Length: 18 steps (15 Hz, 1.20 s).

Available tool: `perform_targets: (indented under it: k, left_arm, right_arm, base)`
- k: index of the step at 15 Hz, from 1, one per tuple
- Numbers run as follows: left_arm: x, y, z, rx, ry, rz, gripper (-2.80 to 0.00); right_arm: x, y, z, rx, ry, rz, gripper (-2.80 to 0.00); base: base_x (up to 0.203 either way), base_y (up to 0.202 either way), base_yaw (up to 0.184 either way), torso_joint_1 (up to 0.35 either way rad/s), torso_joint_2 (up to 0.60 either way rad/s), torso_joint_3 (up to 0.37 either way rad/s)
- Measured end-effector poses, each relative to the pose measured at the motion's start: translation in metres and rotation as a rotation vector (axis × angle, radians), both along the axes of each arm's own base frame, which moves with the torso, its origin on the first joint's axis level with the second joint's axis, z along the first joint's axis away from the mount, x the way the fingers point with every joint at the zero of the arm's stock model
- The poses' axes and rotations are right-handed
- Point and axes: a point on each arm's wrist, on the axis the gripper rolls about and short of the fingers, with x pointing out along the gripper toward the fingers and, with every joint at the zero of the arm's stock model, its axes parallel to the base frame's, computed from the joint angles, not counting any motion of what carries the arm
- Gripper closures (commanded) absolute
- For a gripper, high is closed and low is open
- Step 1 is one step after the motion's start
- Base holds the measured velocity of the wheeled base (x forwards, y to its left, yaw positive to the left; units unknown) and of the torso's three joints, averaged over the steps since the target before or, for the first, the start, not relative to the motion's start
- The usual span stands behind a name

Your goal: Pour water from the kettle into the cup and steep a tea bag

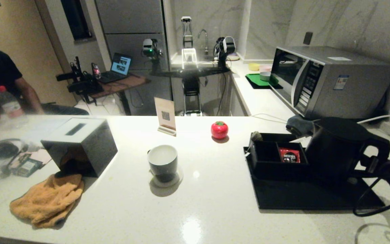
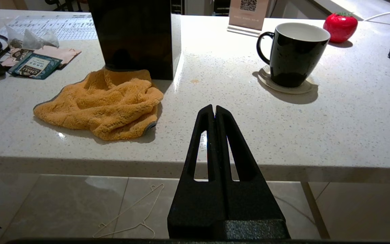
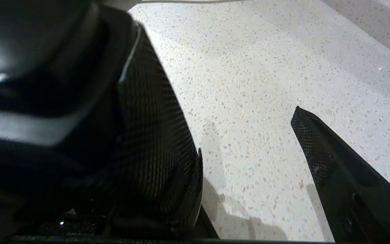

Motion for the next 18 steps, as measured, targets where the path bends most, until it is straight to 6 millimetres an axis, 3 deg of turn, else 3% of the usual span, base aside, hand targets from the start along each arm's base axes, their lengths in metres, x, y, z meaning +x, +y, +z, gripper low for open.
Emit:
perform_targets:
  k: [18]
  left_arm:
    - [0.000,0.000,0.000,0.000,0.001,0.000,0.00]
  right_arm:
    - [0.013,-0.004,0.009,-0.023,-0.082,0.002,-2.80]
  base:
    - [0.000,0.000,0.000,0.000,0.00,0.000]
